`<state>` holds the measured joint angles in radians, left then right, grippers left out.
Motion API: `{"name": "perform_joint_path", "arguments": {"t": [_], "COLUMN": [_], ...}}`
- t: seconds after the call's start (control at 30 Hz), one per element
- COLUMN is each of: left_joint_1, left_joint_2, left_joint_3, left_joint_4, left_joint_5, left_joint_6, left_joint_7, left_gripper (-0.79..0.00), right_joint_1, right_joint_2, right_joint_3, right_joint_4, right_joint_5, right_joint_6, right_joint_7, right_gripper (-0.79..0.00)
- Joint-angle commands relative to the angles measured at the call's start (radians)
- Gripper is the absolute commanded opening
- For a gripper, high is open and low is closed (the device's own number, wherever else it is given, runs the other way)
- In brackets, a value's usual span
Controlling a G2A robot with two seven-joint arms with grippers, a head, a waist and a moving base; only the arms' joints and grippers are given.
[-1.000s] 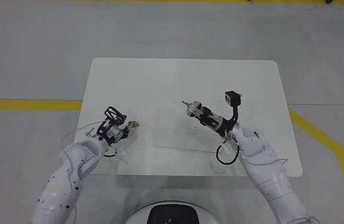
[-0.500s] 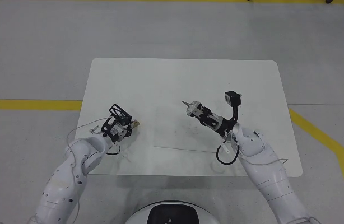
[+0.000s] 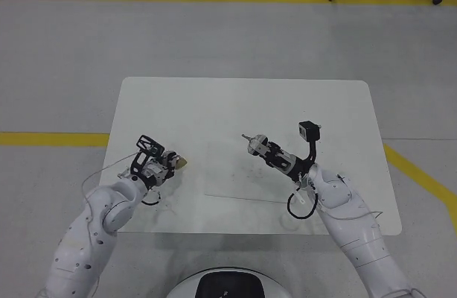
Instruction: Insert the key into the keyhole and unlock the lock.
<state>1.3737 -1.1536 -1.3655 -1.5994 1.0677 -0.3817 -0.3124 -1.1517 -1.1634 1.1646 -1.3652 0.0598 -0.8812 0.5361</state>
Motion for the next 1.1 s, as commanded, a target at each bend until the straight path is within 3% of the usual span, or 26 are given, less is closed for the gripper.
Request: {"name": "perform_joint_path", "arguments": {"t": [0.0,0.2,0.47,0.57,0.67,0.9,1.07], "left_joint_1": [0.007,0.035,0.035,0.06,0.074,-0.032,-0.1], "left_joint_2": [-0.003,-0.012,-0.012,-0.006,-0.022,-0.072,-0.109], "left_joint_3": [-0.019,-0.047,-0.047,-0.029,-0.013,0.058,0.147], "left_joint_4": [-0.01,-0.054,-0.054,-0.078,-0.065,0.062,0.122], "left_joint_5": [-0.128,-0.435,-0.435,-0.221,-0.485,-1.321,-1.704], "left_joint_6": [0.014,0.075,0.075,0.098,0.113,0.192,0.23], "left_joint_7": [0.0,-0.015,-0.015,0.009,0.045,-0.05,-0.12], "left_gripper": [-0.785,-0.785,-0.785,-0.785,-0.785,-0.785,-0.785], "right_joint_1": [0.0,0.0,0.0,0.0,0.0,-0.017,-0.002], "right_joint_2": [0.0,0.0,0.0,0.0,0.0,-0.005,-0.01], "right_joint_3": [0.0,0.0,0.0,0.0,0.0,0.003,0.001], "right_joint_4": [0.0,0.0,0.0,0.0,0.0,-0.007,0.028], "right_joint_5": [0.0,0.0,0.0,0.0,0.0,0.045,0.119], "right_joint_6": [0.0,0.0,0.0,0.0,0.0,-0.034,-0.082], "right_joint_7": [0.0,0.0,0.0,0.0,0.0,-0.067,-0.092], "right_gripper": [-0.785,-0.785,-0.785,-0.785,-0.785,-0.785,-0.785]}}
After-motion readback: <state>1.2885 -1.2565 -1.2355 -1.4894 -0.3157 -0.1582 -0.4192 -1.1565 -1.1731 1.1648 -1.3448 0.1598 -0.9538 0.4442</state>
